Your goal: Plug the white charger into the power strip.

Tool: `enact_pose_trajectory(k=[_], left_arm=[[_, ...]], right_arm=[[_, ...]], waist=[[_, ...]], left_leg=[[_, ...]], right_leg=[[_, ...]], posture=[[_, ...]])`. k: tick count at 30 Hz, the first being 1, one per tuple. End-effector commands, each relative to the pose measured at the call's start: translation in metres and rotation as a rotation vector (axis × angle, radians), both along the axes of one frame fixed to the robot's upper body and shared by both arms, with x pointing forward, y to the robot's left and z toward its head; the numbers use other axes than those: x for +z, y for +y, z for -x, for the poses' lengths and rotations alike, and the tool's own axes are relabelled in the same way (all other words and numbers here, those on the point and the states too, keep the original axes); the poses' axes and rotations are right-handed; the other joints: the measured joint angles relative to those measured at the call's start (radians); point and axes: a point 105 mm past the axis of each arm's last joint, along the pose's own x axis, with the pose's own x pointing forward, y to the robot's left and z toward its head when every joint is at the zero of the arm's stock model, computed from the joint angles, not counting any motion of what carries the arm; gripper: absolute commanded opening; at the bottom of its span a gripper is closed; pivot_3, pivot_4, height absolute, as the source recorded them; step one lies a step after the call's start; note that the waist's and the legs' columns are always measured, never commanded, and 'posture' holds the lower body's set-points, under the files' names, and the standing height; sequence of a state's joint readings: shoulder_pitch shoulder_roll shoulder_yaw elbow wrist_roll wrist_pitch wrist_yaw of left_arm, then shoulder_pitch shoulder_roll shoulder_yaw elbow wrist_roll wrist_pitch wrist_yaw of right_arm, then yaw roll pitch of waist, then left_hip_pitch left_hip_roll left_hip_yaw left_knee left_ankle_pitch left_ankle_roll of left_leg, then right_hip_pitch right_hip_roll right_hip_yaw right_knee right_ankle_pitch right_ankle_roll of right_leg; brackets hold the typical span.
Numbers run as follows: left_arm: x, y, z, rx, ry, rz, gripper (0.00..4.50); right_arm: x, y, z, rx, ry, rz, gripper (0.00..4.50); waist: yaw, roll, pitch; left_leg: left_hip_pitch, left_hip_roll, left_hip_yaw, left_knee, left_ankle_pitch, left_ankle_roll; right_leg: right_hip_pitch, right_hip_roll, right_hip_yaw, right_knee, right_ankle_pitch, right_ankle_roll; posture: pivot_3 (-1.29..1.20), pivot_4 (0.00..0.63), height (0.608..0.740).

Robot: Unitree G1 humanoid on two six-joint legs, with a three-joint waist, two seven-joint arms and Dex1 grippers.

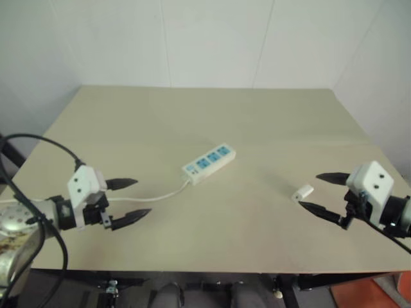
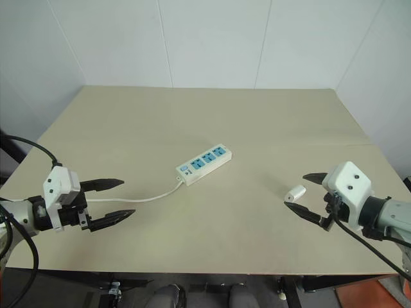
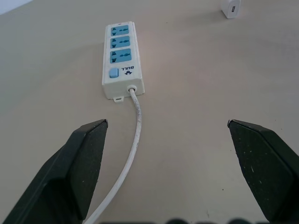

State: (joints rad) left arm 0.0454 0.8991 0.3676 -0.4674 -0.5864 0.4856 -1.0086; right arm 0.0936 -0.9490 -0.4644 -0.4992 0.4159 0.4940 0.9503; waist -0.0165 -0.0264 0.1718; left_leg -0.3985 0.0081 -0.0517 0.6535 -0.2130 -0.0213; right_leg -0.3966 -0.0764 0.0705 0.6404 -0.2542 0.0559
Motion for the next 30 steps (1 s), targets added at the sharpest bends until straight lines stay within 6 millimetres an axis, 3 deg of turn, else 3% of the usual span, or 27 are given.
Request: enact_pose_trajectory(k=[1,9,18,23,30], left_arm=[[0.009,-0.006,0.000,-0.029,-0.031,-0.008,4.47],[0.006,-0.011,-0.019,-0.021,-0.075,0.004,4.47],[0.007,-0.057,-0.105,0.027,-0.194,0.119,4.47],[-0.012,-0.084,-0.136,0.005,-0.150,0.164,4.47],[-0.051,-0.104,-0.158,0.028,-0.092,0.163,4.47]], right_arm=[[0.014,-0.002,0.001,-0.014,-0.048,0.027,4.50],[0.016,-0.001,-0.001,-0.020,-0.069,0.029,4.50],[0.025,0.004,-0.004,-0.033,-0.127,0.016,4.50],[0.026,0.006,-0.004,-0.036,-0.134,0.011,4.50],[0.028,0.009,0.000,-0.034,-0.139,0.006,4.50]], waist=[[0.000,0.000,0.000],[0.001,0.000,0.000],[0.007,-0.002,0.000],[0.000,-0.002,0.001],[0.000,-0.003,0.001]], left_leg=[[0.000,0.000,0.000,0.000,0.000,0.000],[0.000,0.000,0.000,0.000,0.000,0.000],[-0.001,-0.002,-0.001,0.004,0.000,0.000],[-0.001,-0.003,-0.002,0.005,-0.001,0.002],[-0.001,-0.003,-0.002,0.005,-0.002,0.003]], right_leg=[[0.000,0.000,0.000,0.000,0.000,0.000],[0.000,0.000,0.000,0.000,0.000,0.000],[0.003,0.000,-0.001,-0.001,0.004,-0.003],[0.004,0.000,-0.001,-0.002,0.005,-0.002],[0.004,-0.001,-0.001,-0.002,0.005,-0.001]], posture=[[0.00,0.150,0.740],[0.00,0.150,0.740],[0.00,0.150,0.740],[0.00,0.150,0.740],[0.00,0.150,0.740]])
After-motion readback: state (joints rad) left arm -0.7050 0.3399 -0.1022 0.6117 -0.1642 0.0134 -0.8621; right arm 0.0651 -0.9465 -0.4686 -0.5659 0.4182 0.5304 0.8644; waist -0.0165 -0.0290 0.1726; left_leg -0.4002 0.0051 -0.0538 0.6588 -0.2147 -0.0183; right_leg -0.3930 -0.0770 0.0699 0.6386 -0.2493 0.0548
